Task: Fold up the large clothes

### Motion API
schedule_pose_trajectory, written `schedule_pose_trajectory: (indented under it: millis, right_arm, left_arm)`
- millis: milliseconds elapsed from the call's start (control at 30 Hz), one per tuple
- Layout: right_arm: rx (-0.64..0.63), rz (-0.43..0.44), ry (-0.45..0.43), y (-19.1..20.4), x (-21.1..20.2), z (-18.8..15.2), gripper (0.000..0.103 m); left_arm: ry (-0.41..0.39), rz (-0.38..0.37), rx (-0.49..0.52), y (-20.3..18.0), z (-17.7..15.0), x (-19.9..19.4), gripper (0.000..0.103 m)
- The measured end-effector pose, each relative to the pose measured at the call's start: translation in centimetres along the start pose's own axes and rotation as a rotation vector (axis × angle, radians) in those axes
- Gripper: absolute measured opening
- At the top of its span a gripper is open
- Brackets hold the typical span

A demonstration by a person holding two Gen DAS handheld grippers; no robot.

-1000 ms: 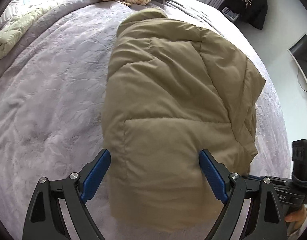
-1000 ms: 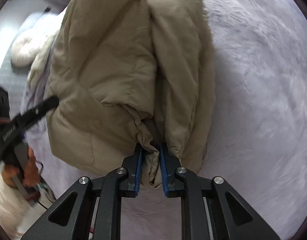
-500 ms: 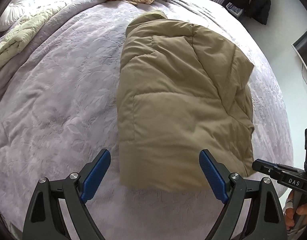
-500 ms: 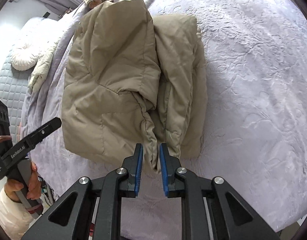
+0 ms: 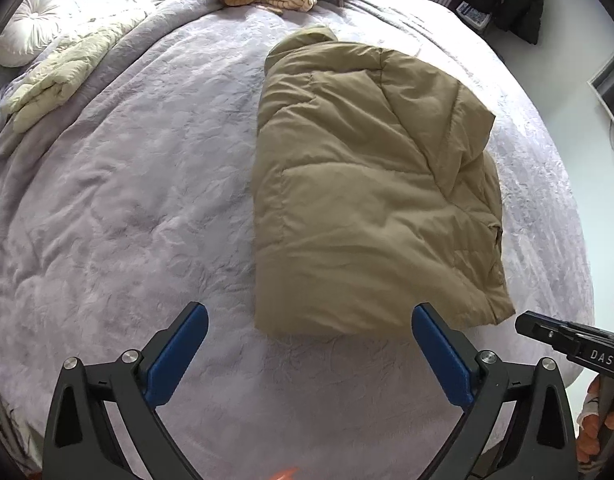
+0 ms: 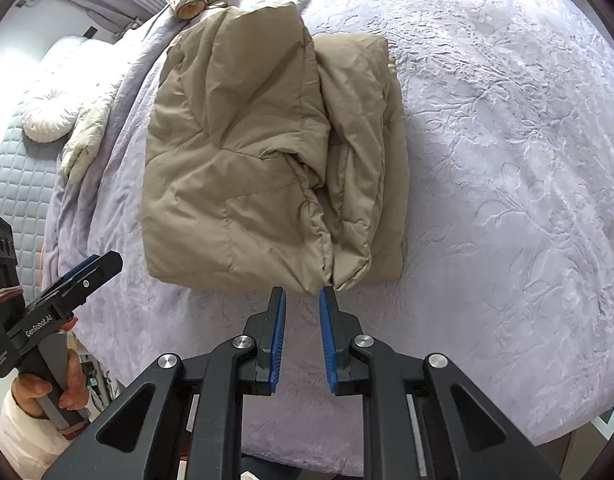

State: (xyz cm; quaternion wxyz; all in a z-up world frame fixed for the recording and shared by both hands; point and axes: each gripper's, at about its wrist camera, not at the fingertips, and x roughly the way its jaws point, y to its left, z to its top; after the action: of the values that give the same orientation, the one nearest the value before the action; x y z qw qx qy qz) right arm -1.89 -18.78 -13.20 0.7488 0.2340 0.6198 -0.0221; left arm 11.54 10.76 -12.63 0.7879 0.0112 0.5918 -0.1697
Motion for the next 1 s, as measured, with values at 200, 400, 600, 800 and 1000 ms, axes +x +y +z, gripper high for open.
schedule_pose_trajectory:
  millis: [200, 400, 600, 800, 1000]
  right_arm:
    - [-0.011, -0.016, -0.012, 1.2, -0.6, -0.5, 0.051]
    - [-0.041, -0.055, -0.051, 2.9, -2.4, -0.6, 0.076]
    - [-0.083, -0.092, -0.122, 5.0, -4.9, -0.3, 0.085]
    - [-0.087, -0.151, -0.210, 6.0, -6.9, -0.4, 0.092]
    - [-0.068, -0.191, -0.245, 6.3, -8.4, 0.0, 0.103]
  left_arm:
    - [-0.059, 0.144, 0.036, -0.7, -0.6, -2.0, 0.102]
    - [-0.071, 0.094, 0.030, -0.9, -0.4, -3.6, 0.102]
    - [-0.108, 0.149, 0.057, -1.9, 0.2, -5.4, 0.102]
    - [-0.143, 0.126, 0.053, -2.8, 0.6, -7.6, 0.102]
    - [-0.187, 0.166, 0.037, -3.3, 1.3, -10.0, 0.102]
